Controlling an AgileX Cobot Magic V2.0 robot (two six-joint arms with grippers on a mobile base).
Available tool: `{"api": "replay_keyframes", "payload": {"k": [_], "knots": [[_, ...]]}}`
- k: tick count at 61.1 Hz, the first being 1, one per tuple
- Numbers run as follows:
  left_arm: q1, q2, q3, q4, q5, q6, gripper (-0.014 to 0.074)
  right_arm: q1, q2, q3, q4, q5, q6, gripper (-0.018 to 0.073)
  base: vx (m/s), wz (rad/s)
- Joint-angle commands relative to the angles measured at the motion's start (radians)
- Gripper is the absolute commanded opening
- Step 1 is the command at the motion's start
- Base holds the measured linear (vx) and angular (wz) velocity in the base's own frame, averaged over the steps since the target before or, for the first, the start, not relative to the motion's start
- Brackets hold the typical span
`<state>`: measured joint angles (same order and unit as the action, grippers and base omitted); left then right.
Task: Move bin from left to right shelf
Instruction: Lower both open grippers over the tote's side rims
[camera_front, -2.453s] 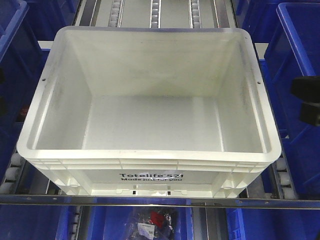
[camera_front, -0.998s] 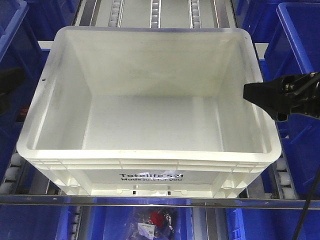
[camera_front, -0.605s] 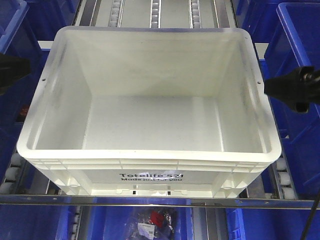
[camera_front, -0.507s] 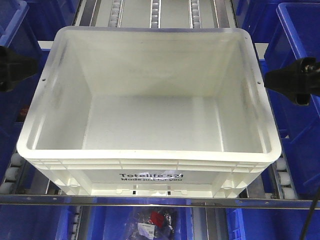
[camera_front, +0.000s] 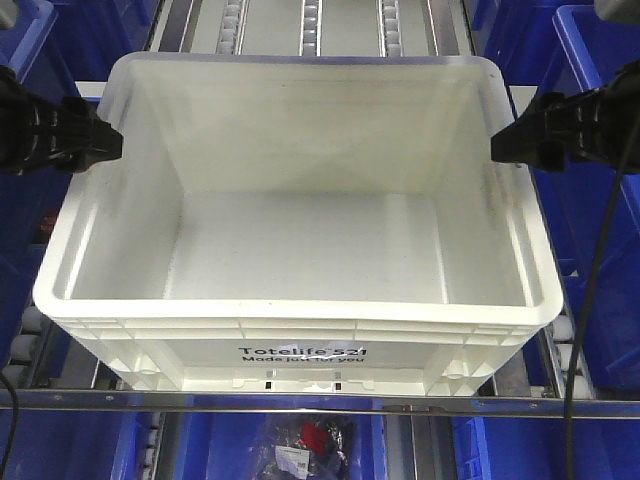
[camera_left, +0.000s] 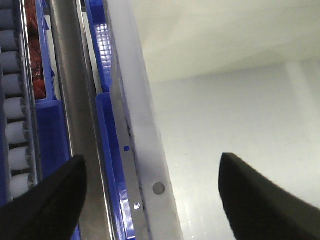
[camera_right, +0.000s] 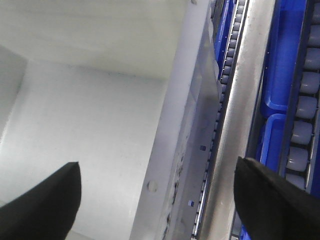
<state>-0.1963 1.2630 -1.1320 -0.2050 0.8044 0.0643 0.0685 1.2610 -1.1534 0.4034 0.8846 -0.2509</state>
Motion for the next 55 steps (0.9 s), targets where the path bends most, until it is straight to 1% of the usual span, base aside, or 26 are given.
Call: {"api": "replay_keyframes", "payload": {"k": [1,31,38,55], "knots": [[-0.005,-0.008,-0.035,-0.014,-0.049,-0.009,0.0526,-0.002,0.009,-0.047,0.021,-0.029,-0.006,0.0593,0.00,0.00],[-0.006,0.063,-0.035,-0.015,-0.043,-0.008,0.0526,-0.002,0.091,-0.047,0.021,-0.041,-0.010,0.0593,0.00,0.00],[-0.006,0.086,-0.035,-0.015,-0.024,-0.008,0.0526,-0.002,0.106,-0.047,0.021,-0.042,-0.010,0.0593,0.00,0.00],[-0.006,0.095,-0.035,-0.014,-0.016,-0.008,0.0526,-0.002,0.124,-0.047,0.023,-0.048,-0.013,0.0593,0.00,0.00]]}}
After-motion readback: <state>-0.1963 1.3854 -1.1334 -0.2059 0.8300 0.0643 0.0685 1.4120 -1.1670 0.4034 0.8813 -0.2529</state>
